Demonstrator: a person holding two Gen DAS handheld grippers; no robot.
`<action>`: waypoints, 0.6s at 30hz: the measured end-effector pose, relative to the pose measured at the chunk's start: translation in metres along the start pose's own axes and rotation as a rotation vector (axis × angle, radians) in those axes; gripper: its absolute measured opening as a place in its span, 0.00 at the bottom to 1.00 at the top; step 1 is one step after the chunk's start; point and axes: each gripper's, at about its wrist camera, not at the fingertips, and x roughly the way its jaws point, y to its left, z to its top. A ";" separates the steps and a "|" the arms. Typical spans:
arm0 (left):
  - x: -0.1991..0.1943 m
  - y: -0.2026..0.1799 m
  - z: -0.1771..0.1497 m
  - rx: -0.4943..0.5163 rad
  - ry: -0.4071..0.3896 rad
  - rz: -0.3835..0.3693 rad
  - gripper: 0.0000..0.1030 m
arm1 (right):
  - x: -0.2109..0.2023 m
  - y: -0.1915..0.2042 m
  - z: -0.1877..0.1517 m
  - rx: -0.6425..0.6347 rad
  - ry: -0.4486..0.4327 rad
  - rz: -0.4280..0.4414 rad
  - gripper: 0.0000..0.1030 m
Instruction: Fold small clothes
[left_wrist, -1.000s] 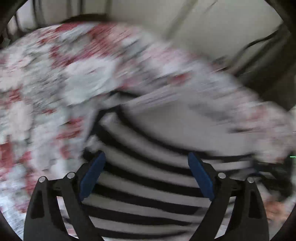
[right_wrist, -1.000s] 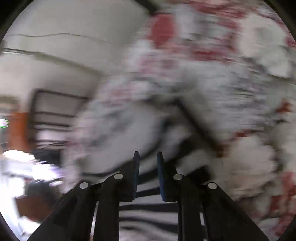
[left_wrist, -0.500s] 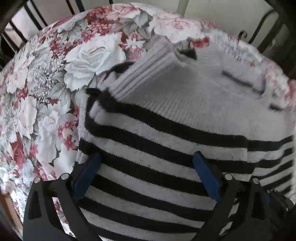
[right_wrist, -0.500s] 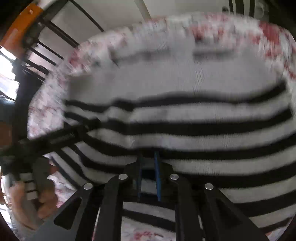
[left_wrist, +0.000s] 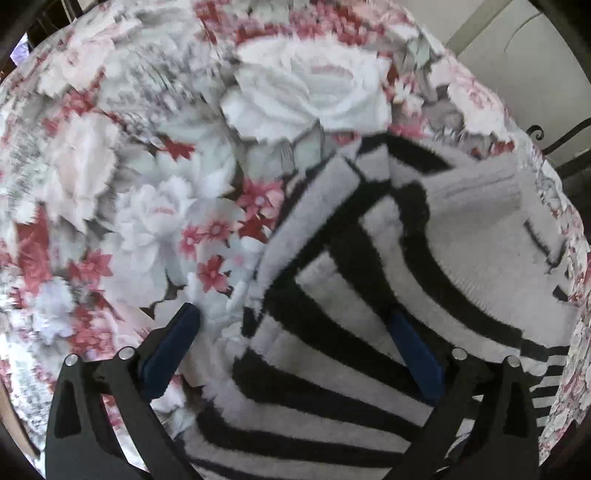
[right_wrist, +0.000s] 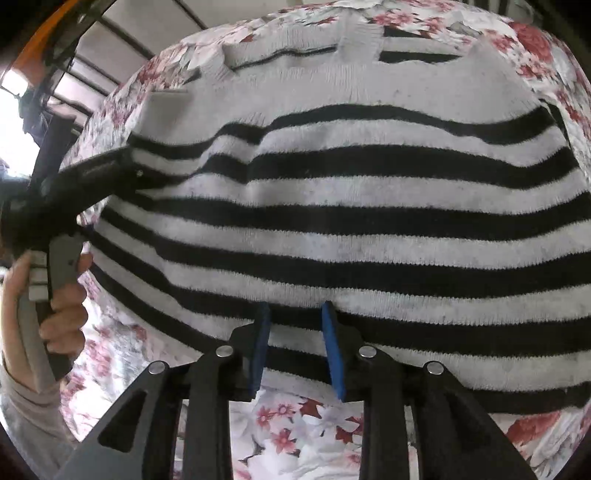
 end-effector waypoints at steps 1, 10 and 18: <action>-0.013 -0.002 0.000 0.018 -0.046 0.024 0.95 | -0.005 -0.002 0.001 0.023 -0.015 0.020 0.28; -0.071 -0.046 -0.036 0.194 -0.102 -0.132 0.95 | -0.107 -0.075 -0.005 0.266 -0.315 0.053 0.41; -0.038 -0.123 -0.105 0.431 -0.080 0.018 0.95 | -0.116 -0.133 -0.057 0.500 -0.354 0.080 0.42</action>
